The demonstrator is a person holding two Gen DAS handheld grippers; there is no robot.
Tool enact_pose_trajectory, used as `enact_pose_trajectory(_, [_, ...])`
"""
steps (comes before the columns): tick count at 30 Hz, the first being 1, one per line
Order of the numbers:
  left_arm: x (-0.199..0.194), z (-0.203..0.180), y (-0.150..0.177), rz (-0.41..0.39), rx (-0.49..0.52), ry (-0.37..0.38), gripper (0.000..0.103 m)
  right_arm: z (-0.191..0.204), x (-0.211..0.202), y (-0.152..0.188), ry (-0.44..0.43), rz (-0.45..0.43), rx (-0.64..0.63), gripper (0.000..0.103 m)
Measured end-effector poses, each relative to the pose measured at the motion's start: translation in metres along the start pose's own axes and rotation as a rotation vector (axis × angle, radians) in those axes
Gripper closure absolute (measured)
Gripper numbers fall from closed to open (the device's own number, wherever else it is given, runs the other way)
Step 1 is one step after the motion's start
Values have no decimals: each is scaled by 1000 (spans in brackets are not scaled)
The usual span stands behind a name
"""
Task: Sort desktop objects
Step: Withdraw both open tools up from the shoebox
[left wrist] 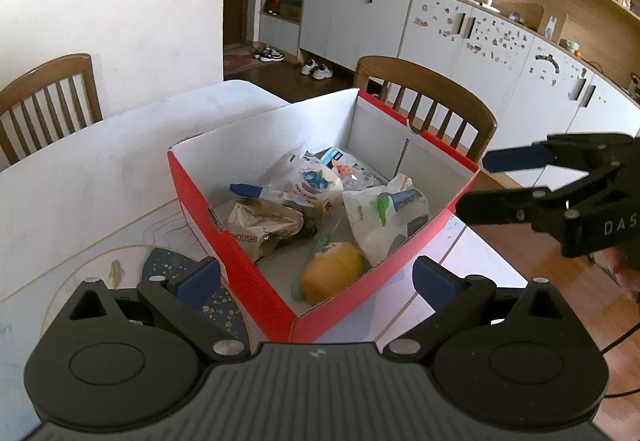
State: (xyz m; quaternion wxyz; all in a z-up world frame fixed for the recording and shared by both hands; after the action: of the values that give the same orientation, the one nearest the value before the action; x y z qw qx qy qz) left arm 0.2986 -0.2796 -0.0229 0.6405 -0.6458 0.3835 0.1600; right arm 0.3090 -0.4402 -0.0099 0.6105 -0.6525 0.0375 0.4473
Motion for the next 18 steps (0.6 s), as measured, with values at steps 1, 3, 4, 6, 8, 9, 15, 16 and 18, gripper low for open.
enact_pose_trajectory(1, [-1, 0, 0, -3, -4, 0, 0, 0, 0, 1, 2, 1, 3, 18])
enact_pose_trajectory(3, [-2, 0, 0, -10, -6, -5, 0, 0, -1, 3, 7, -2, 9, 18])
enact_pose_trajectory(4, [-3, -1, 0, -11, -3, -5, 0, 0, -1, 4, 8, -2, 13, 18])
enact_pose_trajectory(6, [-2, -3, 0, -12, 0, -10, 0, -1, -1, 5, 15, -3, 19, 18])
enact_pose_trajectory(8, [-2, -4, -1, -9, 4, -10, 0, -1, -2, 6, 20, -4, 21, 18])
enact_pose_trajectory(9, [-1, -5, 0, -7, 6, -8, 0, -1, -2, 6, 20, -4, 22, 18])
enact_pose_trajectory(15, [2, -9, 1, 0, 17, 0, 0, -2, -4, 9, 42, -5, 35, 18])
enact_pose_trajectory(16, [3, -10, 1, 1, 18, 1, 0, -2, -4, 10, 40, -5, 36, 18])
enact_pose_trajectory(18, [4, -12, 1, 6, 27, 2, 0, -3, -4, 10, 41, -5, 36, 18])
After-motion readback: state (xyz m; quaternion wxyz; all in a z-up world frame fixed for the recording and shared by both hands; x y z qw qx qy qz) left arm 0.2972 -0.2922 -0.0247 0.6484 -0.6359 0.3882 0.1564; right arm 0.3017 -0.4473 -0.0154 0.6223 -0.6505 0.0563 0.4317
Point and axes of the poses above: each gripper's, at about its wrist camera, not at the fingertips, and x roughly the way its jaws point, z to its left, y to its underside, the point moved 3 cm from there along x, roughly the way its jaws point, and after that the axes turned 1 degree about y, right-handed, at the moved point
